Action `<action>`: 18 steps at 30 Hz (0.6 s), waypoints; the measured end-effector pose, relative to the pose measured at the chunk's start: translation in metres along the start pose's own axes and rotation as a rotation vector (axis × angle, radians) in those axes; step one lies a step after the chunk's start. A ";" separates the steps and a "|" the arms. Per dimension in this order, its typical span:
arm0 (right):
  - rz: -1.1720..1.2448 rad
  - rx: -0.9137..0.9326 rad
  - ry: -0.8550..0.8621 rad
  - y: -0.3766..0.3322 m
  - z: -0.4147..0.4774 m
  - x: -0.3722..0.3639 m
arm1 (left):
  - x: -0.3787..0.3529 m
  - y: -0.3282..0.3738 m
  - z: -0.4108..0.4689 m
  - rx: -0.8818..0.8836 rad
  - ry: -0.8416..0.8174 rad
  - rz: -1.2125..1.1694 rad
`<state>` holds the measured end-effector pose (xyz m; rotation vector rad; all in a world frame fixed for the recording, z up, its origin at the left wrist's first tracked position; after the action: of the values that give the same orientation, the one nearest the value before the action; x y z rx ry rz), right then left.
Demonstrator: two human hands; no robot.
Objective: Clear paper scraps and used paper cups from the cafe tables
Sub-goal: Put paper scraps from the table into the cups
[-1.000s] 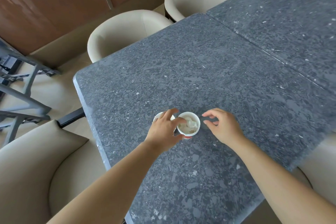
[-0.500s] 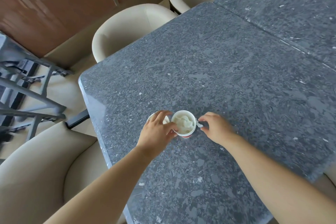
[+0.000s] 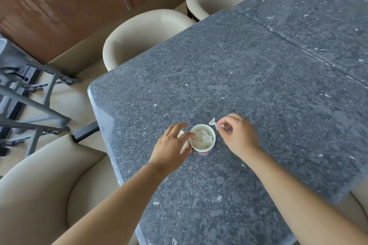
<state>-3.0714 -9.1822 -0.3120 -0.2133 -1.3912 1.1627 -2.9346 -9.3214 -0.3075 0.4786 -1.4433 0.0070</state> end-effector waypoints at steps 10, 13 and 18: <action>-0.099 0.069 -0.262 -0.040 -0.020 -0.027 | 0.012 -0.012 -0.016 0.069 0.019 -0.012; -0.123 0.092 -0.258 -0.043 -0.023 -0.025 | 0.012 -0.012 -0.017 0.077 -0.024 -0.001; -0.222 0.196 -0.257 -0.050 -0.037 -0.022 | 0.009 -0.013 -0.020 0.112 -0.045 0.030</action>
<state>-3.0100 -9.2033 -0.2999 0.2322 -1.4694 1.1583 -2.9105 -9.3294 -0.3042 0.5517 -1.4993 0.1023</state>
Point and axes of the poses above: each hand's wrist, its own z-axis towards the middle knuckle, its own x-axis out of the back of the hand, y = z × x, the point moved 6 cm from there along z, towards the middle knuckle, and after that the axes turned 9 degrees about y, right-handed, at the moved point
